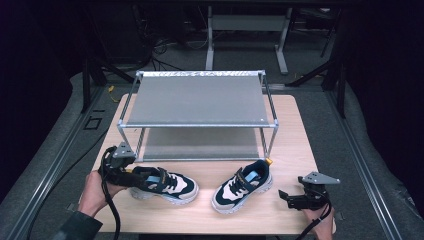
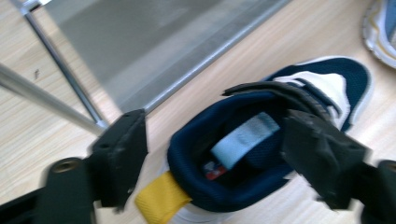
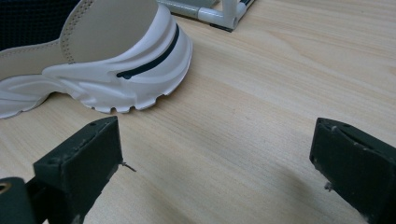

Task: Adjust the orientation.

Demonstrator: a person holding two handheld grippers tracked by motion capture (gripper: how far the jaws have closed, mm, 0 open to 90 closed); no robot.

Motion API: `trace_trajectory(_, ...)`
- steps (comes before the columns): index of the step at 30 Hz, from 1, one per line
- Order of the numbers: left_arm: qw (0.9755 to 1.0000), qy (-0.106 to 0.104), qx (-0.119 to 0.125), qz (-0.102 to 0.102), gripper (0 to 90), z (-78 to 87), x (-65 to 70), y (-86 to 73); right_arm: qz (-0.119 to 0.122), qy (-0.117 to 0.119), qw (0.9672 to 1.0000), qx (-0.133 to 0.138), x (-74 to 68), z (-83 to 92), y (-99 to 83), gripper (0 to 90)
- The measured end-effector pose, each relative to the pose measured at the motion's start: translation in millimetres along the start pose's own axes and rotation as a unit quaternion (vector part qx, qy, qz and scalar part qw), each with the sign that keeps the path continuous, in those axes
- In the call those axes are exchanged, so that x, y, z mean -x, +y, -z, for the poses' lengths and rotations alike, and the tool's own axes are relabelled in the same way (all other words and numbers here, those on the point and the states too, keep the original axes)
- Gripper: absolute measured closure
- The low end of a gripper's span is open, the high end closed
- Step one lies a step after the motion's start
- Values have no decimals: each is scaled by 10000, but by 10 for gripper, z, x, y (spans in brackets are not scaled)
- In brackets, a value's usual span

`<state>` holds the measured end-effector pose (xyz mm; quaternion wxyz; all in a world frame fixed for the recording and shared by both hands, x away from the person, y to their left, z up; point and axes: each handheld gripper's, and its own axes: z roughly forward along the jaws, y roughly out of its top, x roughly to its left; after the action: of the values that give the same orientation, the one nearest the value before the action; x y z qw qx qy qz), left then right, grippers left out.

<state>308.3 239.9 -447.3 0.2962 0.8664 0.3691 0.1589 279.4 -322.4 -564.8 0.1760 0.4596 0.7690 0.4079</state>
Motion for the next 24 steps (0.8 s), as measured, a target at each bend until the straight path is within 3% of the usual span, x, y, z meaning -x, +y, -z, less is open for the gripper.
trace_trajectory(1, 10000, -23, 7, -16, 153, 0, 26, 12, 16, -2, 10000, 2, -1, 0, -1, 22)
trace_trajectory(5, 9996, -190, 69, -171, 147, -6, 133, 39, -1, -14, 10000, -26, 1, -5, 4, 22)
trace_trajectory(8, 9986, -325, -4, -424, 159, -42, 229, 60, -14, 12, 10000, 18, 4, 2, -1, 22)
trace_trajectory(13, 9934, -546, -297, -967, 252, -141, 354, 49, -8, -7, 10000, 34, 7, 7, -2, 22)
trace_trajectory(14, 9930, -525, -333, -1002, 325, -154, 366, 42, -7, 41, 10000, 41, 13, 5, -1, 22)
trace_trajectory(19, 9910, -596, -454, -1106, 394, -276, 386, -26, -38, 46, 10000, 43, 8, 7, -3, 23)
trace_trajectory(24, 9893, -832, -386, -1138, 517, -392, 374, -137, -10, -18, 10000, -27, 0, -1, 0, 45)
